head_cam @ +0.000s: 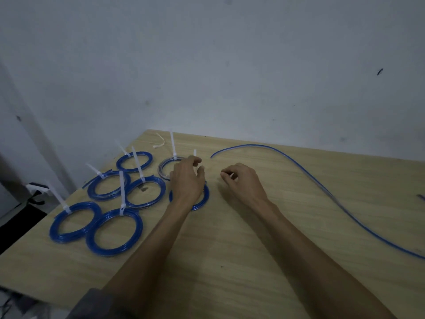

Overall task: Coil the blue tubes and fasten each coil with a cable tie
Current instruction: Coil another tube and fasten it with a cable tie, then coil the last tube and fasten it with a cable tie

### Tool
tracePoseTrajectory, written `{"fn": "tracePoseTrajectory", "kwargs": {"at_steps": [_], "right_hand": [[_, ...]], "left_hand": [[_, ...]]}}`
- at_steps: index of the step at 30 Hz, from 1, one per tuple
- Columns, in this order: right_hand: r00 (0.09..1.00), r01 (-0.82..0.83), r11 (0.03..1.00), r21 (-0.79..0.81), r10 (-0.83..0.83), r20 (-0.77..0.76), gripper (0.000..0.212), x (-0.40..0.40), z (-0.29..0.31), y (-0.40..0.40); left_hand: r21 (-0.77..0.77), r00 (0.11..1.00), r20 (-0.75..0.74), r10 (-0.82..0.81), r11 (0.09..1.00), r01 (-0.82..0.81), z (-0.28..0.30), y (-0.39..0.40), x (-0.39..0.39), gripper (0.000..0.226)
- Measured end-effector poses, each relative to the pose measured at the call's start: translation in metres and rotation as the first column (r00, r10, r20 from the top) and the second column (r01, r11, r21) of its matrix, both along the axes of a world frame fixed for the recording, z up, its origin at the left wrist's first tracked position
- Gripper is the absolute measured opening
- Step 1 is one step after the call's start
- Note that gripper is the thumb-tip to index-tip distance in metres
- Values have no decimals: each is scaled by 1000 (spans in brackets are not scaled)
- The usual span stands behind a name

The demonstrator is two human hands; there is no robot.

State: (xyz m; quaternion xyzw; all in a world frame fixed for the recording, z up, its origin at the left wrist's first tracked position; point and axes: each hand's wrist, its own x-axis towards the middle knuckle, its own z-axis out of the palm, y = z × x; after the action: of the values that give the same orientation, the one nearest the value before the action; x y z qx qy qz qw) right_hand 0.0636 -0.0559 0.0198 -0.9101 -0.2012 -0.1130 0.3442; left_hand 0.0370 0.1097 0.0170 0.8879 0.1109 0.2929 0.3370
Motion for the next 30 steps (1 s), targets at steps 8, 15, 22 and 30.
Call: {"fn": "tracePoseTrajectory", "kwargs": {"at_steps": [8, 15, 22, 30], "right_hand": [[971, 229, 965, -130, -218, 93, 21, 8, 6, -130], [874, 478, 799, -366, -473, 109, 34, 8, -13, -192], [862, 470, 733, -492, -500, 78, 28, 19, -16, -197], [821, 509, 771, -383, -568, -51, 20, 22, -10, -218]], "left_hand": [[73, 914, -148, -378, 918, 391, -8, -81, 22, 34], [108, 790, -233, -567, 792, 601, -21, -150, 40, 37], [102, 768, -221, -601, 769, 631, -21, -167, 53, 33], [233, 974, -153, -166, 952, 199, -15, -99, 71, 38]]}}
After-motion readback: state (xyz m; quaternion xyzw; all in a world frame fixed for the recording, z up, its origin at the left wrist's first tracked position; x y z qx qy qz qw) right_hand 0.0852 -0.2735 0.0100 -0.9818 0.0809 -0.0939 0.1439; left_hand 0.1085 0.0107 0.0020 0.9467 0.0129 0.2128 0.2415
